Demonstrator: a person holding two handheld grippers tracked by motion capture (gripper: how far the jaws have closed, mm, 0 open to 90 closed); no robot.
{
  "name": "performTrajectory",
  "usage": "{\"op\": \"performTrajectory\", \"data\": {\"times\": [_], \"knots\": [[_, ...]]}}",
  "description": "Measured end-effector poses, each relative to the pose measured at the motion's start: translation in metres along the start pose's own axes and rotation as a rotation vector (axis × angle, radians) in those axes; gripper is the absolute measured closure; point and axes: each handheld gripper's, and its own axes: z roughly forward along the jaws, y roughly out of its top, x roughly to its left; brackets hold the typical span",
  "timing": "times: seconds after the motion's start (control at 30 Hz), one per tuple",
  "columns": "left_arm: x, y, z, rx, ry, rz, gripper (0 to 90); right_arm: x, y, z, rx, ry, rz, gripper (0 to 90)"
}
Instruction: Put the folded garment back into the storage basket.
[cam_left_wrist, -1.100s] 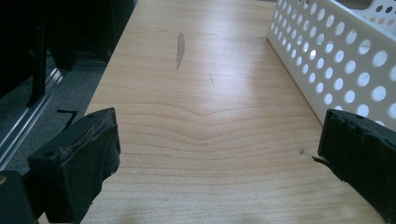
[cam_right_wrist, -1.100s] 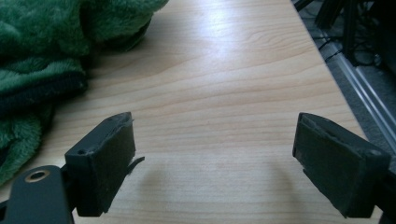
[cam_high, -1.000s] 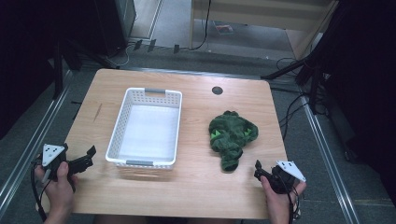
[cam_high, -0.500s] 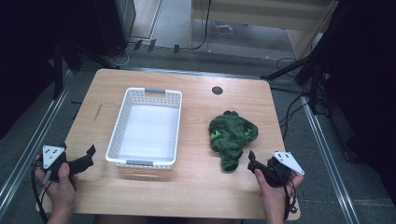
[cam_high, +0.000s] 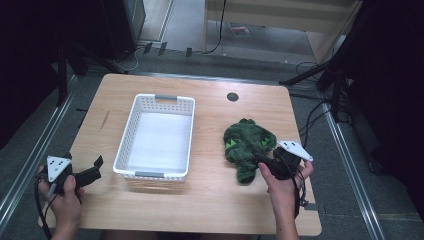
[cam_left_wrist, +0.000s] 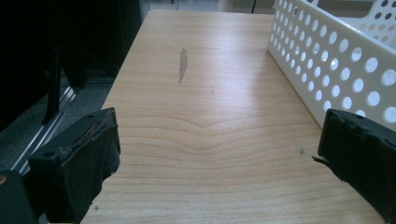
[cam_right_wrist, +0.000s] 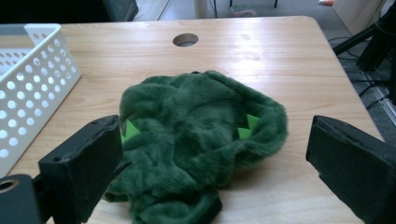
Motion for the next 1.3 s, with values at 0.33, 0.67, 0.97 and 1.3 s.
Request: {"op": "performTrajectory", "data": {"times": [0.33,0.67,0.97,1.3], "knots": [[0.002,0.0,0.0,0.002,-0.005,-0.012,0.1,0.016,0.018,0.028,0.063,-0.011,-0.009,6.2],[0.001,0.0,0.001,0.01,-0.006,-0.013,0.5,0.023,0.019,0.056,0.13,-0.004,-0.017,9.0],[0.0,0.001,0.002,0.018,-0.005,-0.003,0.5,0.027,0.013,0.079,0.195,0.0,-0.015,9.4],[0.001,0.001,0.003,0.024,-0.009,-0.016,0.5,0.023,0.004,0.102,0.261,-0.025,0.003,11.2]]}}
